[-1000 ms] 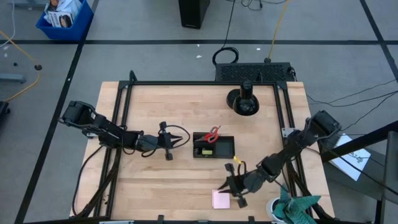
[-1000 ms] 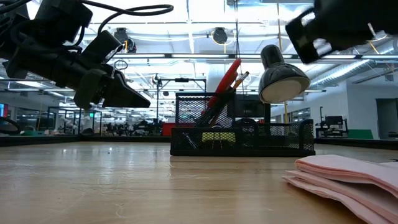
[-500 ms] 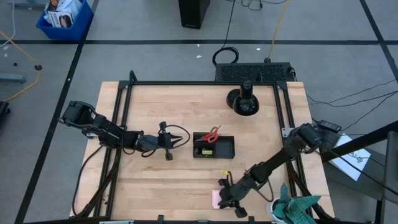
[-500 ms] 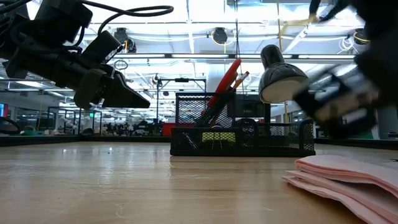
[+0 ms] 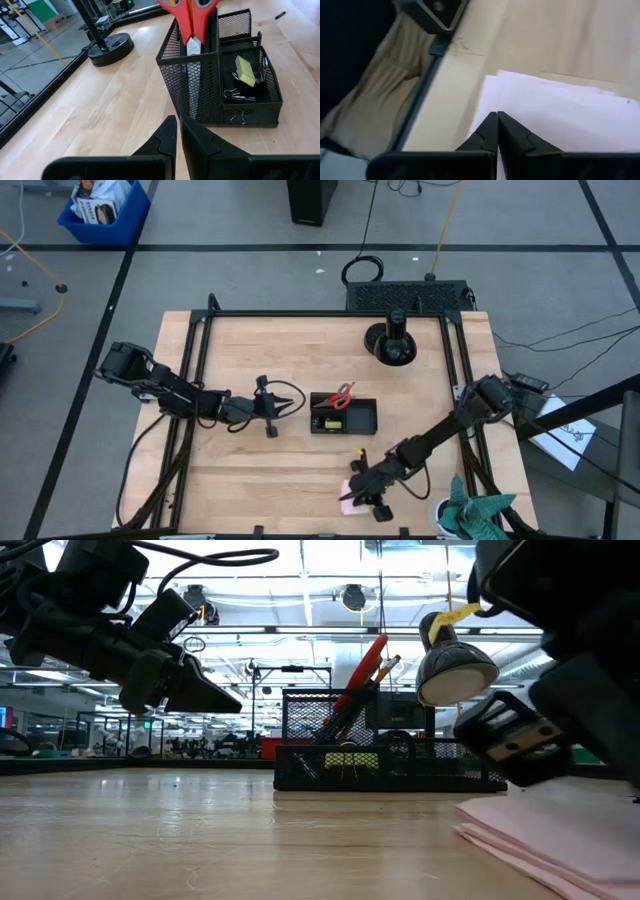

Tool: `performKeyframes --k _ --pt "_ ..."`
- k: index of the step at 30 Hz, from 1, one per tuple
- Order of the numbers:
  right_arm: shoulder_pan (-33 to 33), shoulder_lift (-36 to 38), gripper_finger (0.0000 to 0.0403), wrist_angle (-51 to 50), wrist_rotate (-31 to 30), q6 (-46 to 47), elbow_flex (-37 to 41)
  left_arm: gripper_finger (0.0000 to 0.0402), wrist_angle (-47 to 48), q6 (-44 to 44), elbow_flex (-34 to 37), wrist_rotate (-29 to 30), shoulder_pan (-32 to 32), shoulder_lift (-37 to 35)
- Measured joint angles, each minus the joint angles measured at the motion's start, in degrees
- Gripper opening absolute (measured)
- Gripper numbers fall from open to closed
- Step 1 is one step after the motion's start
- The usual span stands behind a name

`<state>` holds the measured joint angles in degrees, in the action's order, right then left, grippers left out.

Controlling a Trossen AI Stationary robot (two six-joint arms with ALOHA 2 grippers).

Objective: Pick and place office supplies into organizer
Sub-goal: Put the pink sticky notes into the black desk organizer

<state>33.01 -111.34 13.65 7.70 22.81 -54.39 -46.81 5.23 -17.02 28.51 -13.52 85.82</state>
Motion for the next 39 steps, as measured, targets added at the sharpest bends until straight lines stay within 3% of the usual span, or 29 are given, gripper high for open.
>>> performKeyframes --k 9,19,29,35,39 --pt "-1.5 0.0 0.0 -3.2 -1.1 -1.1 0.1 0.0031 -0.1 0.0 0.0 0.0 0.0 0.0" --pt "2.0 0.5 0.0 -3.0 -2.3 1.4 0.2 0.0031 -0.1 0.0 0.0 0.0 0.0 0.0" --pt "3.4 1.1 0.0 -0.4 4.4 1.7 0.3 0.0031 -0.1 -0.1 0.0 0.0 0.0 0.0" --pt "3.8 5.5 0.0005 -0.7 2.1 -2.7 0.6 0.0031 -0.2 -0.2 0.0 0.0 0.0 0.0" --pt "3.8 9.5 0.0033 -0.1 -2.0 -4.4 0.4 0.0031 -0.2 -0.2 0.0 -0.2 0.0 0.0"
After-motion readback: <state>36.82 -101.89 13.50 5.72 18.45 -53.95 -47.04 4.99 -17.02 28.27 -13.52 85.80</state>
